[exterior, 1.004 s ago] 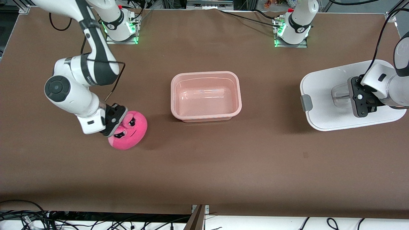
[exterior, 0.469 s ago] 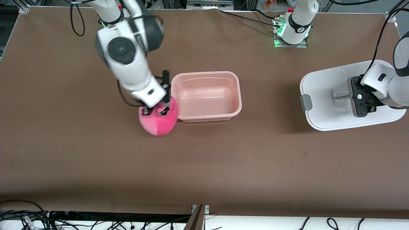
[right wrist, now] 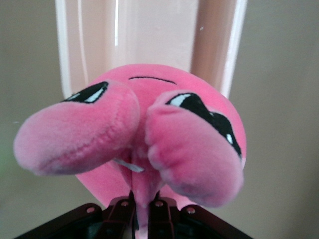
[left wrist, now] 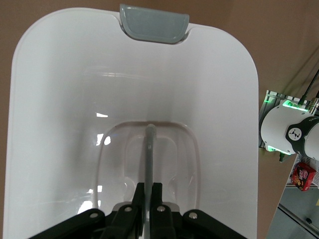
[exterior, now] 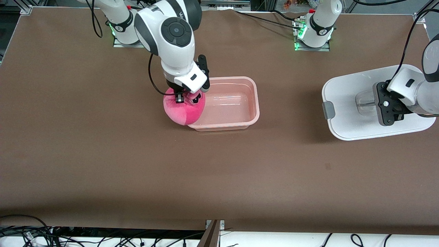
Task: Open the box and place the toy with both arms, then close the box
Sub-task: 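Carry the pink toy over the box and lower it inside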
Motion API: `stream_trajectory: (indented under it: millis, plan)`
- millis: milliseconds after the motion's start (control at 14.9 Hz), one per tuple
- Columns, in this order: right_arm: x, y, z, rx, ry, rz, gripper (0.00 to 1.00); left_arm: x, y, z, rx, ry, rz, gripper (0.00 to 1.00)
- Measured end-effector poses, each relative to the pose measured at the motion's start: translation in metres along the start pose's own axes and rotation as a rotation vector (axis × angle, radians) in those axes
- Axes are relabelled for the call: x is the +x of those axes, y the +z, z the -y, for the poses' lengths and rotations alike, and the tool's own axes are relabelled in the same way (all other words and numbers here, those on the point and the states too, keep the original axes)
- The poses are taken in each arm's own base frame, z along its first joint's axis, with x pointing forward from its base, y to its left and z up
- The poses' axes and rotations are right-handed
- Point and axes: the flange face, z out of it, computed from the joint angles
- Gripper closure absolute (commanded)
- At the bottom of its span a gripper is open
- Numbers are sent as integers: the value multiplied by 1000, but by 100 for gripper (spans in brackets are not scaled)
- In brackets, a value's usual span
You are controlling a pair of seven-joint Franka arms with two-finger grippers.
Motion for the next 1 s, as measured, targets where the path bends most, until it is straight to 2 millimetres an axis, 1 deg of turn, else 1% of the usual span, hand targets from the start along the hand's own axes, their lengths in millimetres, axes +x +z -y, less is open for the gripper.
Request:
stream_trajectory:
  millis: [268,469,603,803,1004]
  plan:
    - [31,2,20,5,44,17,100,0,0,0,0,2,0,100]
    - [47,12,26,15,68,32,100,0,0,0,0,5,0,100]
    - [56,25,26,26,73,45,100,0,0,0,0,5,0,100]
    - [66,42,21,25,103,49,100,0,0,0,0,6,0,100]
    - [87,58,22,25,127,59,100,0,0,0,0,6,0,100]
